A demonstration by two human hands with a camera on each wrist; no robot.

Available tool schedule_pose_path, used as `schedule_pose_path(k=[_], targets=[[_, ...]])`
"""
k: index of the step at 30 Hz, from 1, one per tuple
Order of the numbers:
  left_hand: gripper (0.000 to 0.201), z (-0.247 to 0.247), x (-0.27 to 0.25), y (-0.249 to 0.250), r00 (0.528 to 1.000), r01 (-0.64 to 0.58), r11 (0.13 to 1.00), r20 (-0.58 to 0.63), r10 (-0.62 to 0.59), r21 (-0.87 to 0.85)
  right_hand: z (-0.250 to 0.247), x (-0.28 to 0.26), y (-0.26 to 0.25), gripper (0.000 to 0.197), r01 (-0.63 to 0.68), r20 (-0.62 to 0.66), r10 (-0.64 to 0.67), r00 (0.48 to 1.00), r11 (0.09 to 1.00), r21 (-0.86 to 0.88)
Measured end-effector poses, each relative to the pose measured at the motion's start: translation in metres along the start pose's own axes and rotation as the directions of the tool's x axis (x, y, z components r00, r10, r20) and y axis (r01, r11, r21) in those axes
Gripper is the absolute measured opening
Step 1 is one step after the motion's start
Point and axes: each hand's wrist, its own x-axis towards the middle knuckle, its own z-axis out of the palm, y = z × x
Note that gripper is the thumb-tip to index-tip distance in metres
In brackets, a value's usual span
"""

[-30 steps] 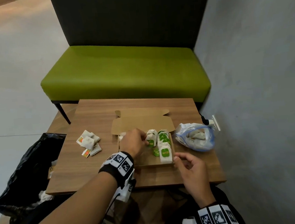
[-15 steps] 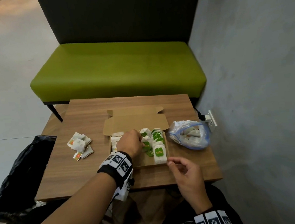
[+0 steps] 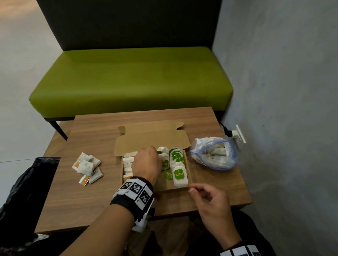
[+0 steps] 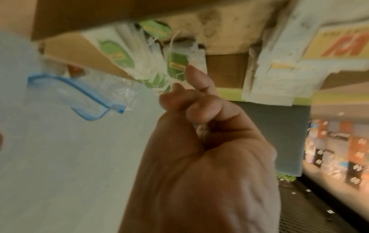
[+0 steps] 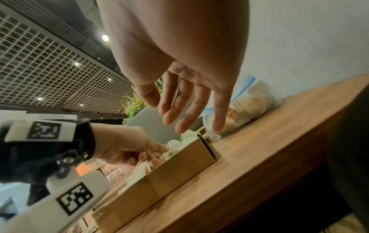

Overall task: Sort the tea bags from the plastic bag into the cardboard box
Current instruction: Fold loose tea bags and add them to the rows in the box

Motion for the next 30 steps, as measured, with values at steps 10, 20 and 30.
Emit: schedule_pose_path(k=[10, 20, 30], targets=[[0.025, 0.006, -0.011, 0.008, 0.956, 0.109, 0.984, 0.285, -0.065, -0.140, 0.012, 0.004, 0.000, 0.013, -0.003, 0.061, 0.006, 0.998, 0.999, -0.054], [0.013, -0.042, -0.025, -0.025, 0.993, -0.014, 0.983, 0.114, 0.035, -0.185, 0.017, 0.002, 0.004, 0.020, 0.046, 0.077, -0.039, 0.996, 0.994, -0.094], [0.044, -0.085, 0.024, -0.191, 0.972, 0.230, 0.973, -0.047, -0.230, -0.019, 0.040, -0.001, -0.003, 0.020, 0.048, 0.104, -0.032, 0.994, 0.987, -0.154]])
